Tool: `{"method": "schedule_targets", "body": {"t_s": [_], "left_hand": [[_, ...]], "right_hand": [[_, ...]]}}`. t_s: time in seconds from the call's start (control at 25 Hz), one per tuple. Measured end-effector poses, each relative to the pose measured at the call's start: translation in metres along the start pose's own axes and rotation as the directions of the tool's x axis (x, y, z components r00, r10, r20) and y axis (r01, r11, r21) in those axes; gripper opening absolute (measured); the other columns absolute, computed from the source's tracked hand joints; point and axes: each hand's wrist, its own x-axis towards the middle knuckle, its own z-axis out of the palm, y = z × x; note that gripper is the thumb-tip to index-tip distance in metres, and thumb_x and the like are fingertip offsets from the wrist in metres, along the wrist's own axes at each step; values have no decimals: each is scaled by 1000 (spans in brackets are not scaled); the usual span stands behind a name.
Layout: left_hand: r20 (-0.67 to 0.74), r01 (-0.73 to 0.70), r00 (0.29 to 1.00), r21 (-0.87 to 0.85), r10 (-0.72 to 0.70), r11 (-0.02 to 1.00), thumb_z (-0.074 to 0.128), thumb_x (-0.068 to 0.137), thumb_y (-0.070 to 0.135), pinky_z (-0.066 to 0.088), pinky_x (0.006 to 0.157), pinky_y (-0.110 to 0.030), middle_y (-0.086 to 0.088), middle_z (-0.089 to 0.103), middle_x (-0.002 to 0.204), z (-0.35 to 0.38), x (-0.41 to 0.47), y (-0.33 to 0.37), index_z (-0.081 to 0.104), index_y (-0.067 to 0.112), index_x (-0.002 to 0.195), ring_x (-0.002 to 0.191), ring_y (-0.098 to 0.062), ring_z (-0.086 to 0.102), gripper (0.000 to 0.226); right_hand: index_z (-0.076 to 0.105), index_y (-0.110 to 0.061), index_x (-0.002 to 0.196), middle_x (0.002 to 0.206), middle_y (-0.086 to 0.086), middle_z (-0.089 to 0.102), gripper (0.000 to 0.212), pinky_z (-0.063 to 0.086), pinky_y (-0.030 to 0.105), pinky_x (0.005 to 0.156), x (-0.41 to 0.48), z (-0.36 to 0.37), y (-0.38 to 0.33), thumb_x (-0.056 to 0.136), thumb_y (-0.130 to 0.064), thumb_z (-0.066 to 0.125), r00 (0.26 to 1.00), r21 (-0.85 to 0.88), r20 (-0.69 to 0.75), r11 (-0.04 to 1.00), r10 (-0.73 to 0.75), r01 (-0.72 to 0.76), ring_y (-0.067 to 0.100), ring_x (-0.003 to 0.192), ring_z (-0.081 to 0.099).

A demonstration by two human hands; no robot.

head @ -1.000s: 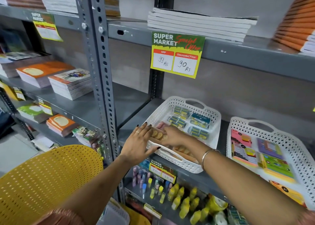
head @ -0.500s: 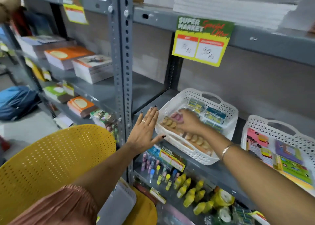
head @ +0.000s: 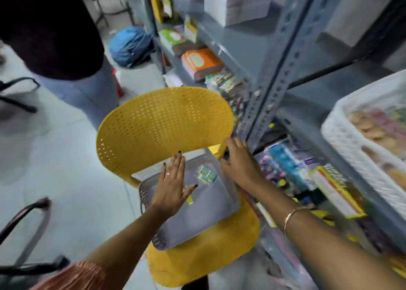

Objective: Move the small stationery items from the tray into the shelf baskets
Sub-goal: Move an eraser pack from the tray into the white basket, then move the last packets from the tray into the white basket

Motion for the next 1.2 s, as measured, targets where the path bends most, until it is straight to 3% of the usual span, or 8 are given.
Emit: {"method": "schedule_targets", "body": {"t_s": [0.12, 0.2, 0.32, 0.44, 0.6, 0.8, 1.08, 1.2], "left_hand": [[132, 29, 991, -6, -28, 1000, 17, 93, 63, 1, 110, -39, -19, 27, 147, 54, -38, -20, 28, -3, 141, 137, -26, 14, 82], [223, 30, 974, 8, -31, 1000, 14, 93, 64, 11, 110, -44, -19, 30, 146, 99, -61, -26, 32, -3, 139, 136, -29, 22, 84], [337, 55, 940, 0, -52, 998, 10, 90, 66, 28, 105, -56, -21, 34, 145, 149, -86, -26, 35, -5, 137, 134, -33, 30, 89], [404, 58, 913, -7, -50, 998, 22, 87, 68, 25, 108, -54, -20, 29, 148, 180, -98, -28, 32, -3, 139, 137, -31, 23, 89], [400, 102, 911, 9, -97, 995, 28, 85, 66, 14, 108, -56, -18, 29, 148, 194, -107, -29, 36, -2, 138, 137, -35, 20, 87], [448, 174, 881, -12, -151, 985, 5, 83, 73, 13, 109, -53, -17, 28, 150, 192, -107, -26, 36, 2, 139, 139, -33, 19, 95], [501, 159, 851, 40, -157, 986, 0, 80, 74, 2, 111, -51, -13, 16, 154, 192, -106, -25, 28, 9, 144, 141, -28, 6, 96], [520, 157, 838, 61, -165, 986, -6, 77, 76, -2, 111, -48, -11, 9, 156, 189, -104, -25, 23, 10, 146, 142, -26, 1, 100]], "right_hand": [[39, -2, 129, 133, 20, 44, 55, 36, 41, 100, 21, 96, 24, 81, -16, 62, 969, -61, 230, 995, 91, -79, 36, 126, 39], [34, -2, 136, 140, 22, 40, 62, 32, 43, 105, 31, 154, 42, 82, -17, 63, 942, -91, 311, 990, 128, -105, 37, 131, 35], [32, -5, 138, 141, 21, 39, 67, 31, 44, 107, 39, 216, 63, 80, -18, 64, 912, -154, 349, 973, 215, -170, 38, 131, 34], [33, -2, 135, 137, 24, 41, 73, 28, 45, 108, 44, 253, 82, 75, -22, 69, 906, -230, 355, 961, 233, -157, 40, 126, 37], [34, 0, 131, 131, 25, 42, 75, 34, 47, 102, 43, 274, 91, 72, -29, 71, 926, -316, 329, 946, 185, -77, 40, 119, 40], [28, 4, 135, 135, 28, 38, 81, 34, 47, 102, 52, 281, 92, 74, -23, 72, 947, -306, 239, 942, 215, -137, 42, 123, 37], [30, 2, 134, 134, 26, 42, 73, 37, 46, 101, 48, 276, 92, 77, -21, 69, 946, -259, 215, 948, 243, -185, 40, 124, 38], [32, 2, 134, 131, 27, 44, 72, 36, 47, 102, 41, 261, 92, 76, -24, 67, 959, -236, 210, 962, 190, -138, 41, 122, 40]]}}
